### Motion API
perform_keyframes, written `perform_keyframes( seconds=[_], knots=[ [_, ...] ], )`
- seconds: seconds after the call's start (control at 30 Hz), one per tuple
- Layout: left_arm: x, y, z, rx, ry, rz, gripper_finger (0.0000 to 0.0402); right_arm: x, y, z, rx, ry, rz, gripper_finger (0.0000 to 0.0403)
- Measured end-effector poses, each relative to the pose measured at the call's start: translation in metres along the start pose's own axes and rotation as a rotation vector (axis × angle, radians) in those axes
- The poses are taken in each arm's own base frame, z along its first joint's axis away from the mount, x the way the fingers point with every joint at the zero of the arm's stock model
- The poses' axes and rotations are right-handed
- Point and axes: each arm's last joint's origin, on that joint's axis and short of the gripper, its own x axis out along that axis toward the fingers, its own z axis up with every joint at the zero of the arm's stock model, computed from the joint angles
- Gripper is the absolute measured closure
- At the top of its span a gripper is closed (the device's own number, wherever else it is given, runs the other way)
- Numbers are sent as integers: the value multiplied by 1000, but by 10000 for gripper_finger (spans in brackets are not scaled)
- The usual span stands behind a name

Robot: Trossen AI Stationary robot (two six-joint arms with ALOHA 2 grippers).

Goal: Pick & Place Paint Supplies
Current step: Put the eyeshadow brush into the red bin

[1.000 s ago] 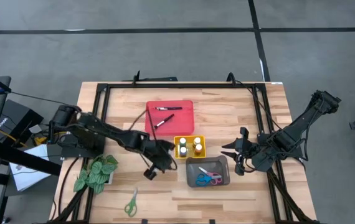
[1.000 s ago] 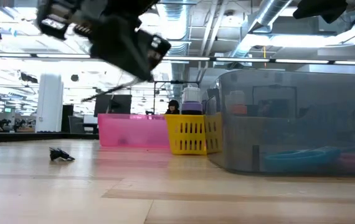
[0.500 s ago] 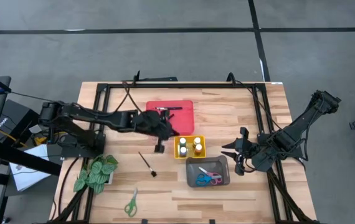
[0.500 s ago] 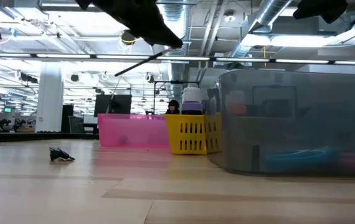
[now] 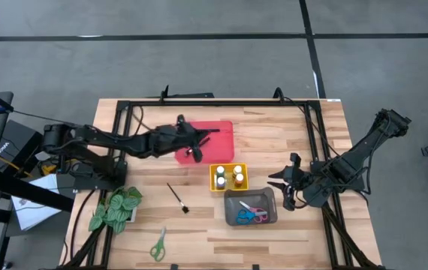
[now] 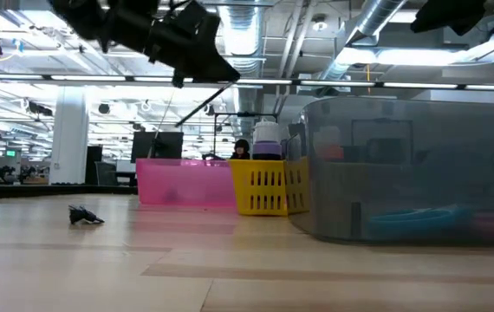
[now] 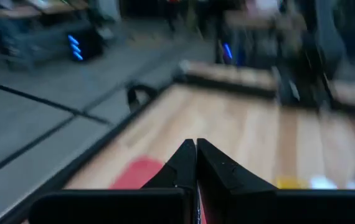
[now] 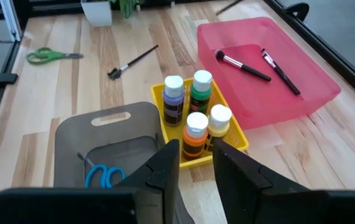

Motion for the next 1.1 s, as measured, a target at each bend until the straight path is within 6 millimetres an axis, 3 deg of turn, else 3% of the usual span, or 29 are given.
perform_keyframes(
  seconds=[0.37, 0.53, 0.7, 0.83, 1.1],
  knots=[
    [-31, 18, -47, -280, -234, 177, 401, 0, 0, 0, 3, 3, -5, 309],
    [-46, 24, -52, -367, -383, 175, 401, 0, -2, 1, -3, -37, -62, 309],
    [-55, 24, -39, -422, -542, 43, 401, 2, -5, 6, 26, -106, -137, 309],
    [-61, 18, -27, -445, -652, -77, 401, 10, -7, 22, 41, -190, -164, 309],
    [-54, -10, 4, -413, -737, -282, 401, 49, -13, 59, -33, -319, -131, 309]
  ],
)
